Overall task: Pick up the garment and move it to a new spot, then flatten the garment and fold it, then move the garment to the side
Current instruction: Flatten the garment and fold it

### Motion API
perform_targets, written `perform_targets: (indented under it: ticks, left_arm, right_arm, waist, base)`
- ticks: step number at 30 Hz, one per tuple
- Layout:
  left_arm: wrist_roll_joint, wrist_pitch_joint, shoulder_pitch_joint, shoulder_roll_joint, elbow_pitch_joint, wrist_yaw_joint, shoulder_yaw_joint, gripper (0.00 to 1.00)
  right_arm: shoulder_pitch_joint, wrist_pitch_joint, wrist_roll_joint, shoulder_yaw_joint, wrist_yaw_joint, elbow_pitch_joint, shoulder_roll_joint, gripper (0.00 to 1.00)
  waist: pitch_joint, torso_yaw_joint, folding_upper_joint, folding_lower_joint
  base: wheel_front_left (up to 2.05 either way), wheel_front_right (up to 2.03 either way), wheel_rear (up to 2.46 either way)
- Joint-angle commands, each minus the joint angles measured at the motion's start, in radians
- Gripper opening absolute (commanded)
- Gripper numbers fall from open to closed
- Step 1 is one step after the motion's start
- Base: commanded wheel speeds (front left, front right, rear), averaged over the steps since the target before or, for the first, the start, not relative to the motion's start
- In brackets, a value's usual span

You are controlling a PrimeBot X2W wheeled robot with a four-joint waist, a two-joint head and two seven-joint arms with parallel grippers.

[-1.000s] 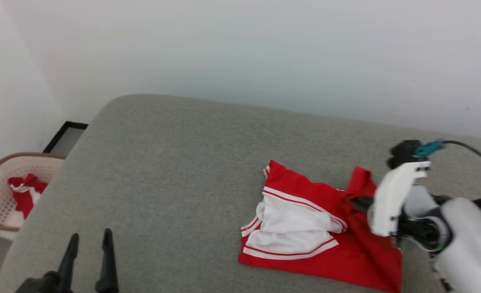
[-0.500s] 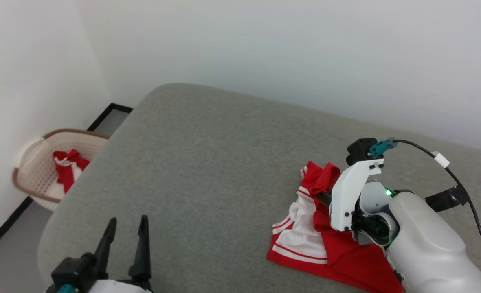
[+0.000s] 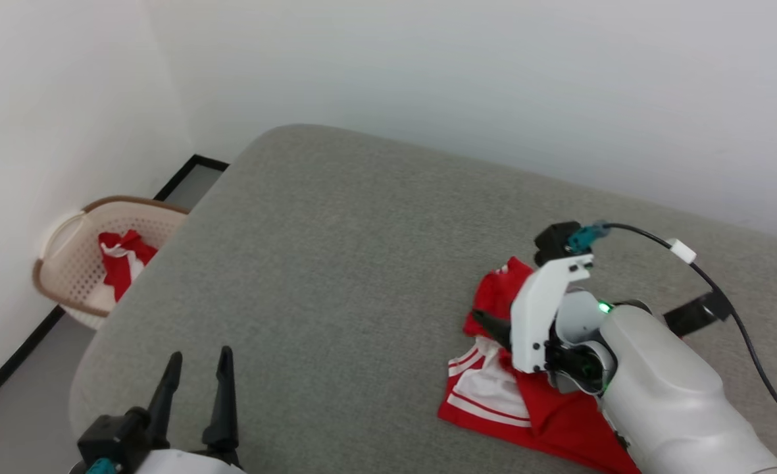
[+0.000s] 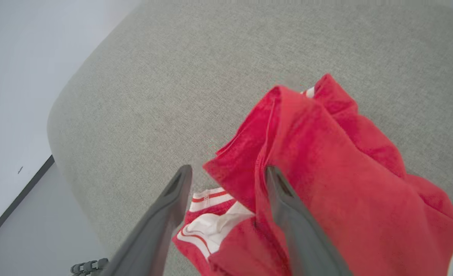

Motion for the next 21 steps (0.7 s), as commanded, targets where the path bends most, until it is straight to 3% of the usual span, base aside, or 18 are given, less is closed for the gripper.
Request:
perform_targets:
  ticks: [1, 10, 21]
  left_arm:
    - [0.007, 0.000, 0.010, 0.002, -0.004, -0.003, 0.005, 1.00]
    - [0.019, 0.000, 0.040, -0.002, -0.035, -0.006, 0.041, 1.00]
    - [0.044, 0.000, 0.065, 0.006, -0.071, -0.004, 0.090, 1.00]
  right_arm:
    - [-0.014, 0.005, 0.023, 0.008, -0.001, -0.014, 0.004, 1.00]
    - [0.003, -0.019, 0.146, 0.067, -0.001, -0.204, -0.042, 1.00]
    - [0.069, -0.196, 0.134, 0.081, -0.001, -0.393, -0.208, 1.00]
  waist:
    - [-0.009, -0.023, -0.0001, 0.0000]
    - [-0.035, -0.136, -0.0001, 0.0000]
    - [-0.040, -0.290, -0.0001, 0.0000]
  base:
    - [0.00, 0.00, 0.00]
    - [0.00, 0.00, 0.00]
    - [0.00, 0.00, 0.00]
